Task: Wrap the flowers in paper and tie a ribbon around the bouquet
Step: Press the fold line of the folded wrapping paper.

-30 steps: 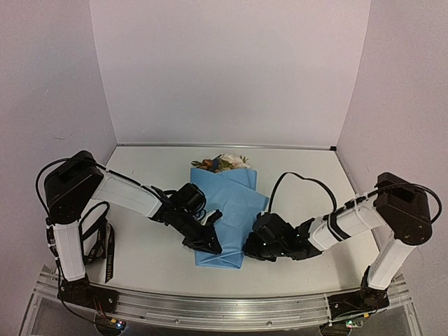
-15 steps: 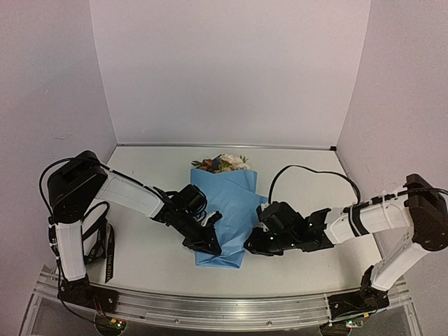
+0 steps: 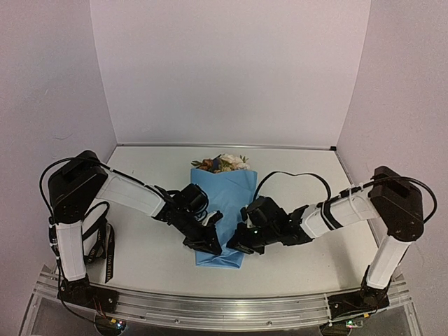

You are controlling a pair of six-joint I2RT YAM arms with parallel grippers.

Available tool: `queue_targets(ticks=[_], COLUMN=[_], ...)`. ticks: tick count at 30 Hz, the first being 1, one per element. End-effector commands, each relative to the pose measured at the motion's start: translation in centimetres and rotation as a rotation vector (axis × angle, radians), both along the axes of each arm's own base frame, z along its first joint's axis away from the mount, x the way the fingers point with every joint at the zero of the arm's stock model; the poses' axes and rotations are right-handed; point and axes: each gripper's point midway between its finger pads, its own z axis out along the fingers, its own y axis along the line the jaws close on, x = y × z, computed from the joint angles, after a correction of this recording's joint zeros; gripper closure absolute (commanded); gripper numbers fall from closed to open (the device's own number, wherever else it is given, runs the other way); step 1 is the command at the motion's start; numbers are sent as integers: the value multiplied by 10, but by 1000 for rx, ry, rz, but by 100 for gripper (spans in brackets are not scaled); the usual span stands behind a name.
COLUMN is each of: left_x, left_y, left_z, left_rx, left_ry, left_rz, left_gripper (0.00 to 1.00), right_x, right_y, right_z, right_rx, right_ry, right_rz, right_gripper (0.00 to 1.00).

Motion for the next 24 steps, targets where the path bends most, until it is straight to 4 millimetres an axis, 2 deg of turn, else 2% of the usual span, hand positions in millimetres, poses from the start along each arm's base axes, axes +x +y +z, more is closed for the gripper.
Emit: queue_targets(ticks=[1, 7, 12, 18, 24], left_x=[6, 2, -3, 5, 18], left_y=[0, 4, 15, 34, 56], left_z=[-2, 3, 0, 0, -6], left_rx=[20, 3, -12, -22, -34], left_ry=[-31, -28, 0, 20, 55], left_rz=[8, 6, 27, 83, 150], left_gripper=[87, 86, 86, 86, 86], right_x=[3, -2, -5, -8, -7], right_y=[0, -23, -42, -51, -53], right_z=[-10, -41, -62, -74, -77], right_rx=[43, -25, -79, -103, -105], right_ry=[10, 37, 56, 77, 87], right_rz=[-57, -107, -152, -181, -194], right_gripper=[95, 96, 97, 97, 98])
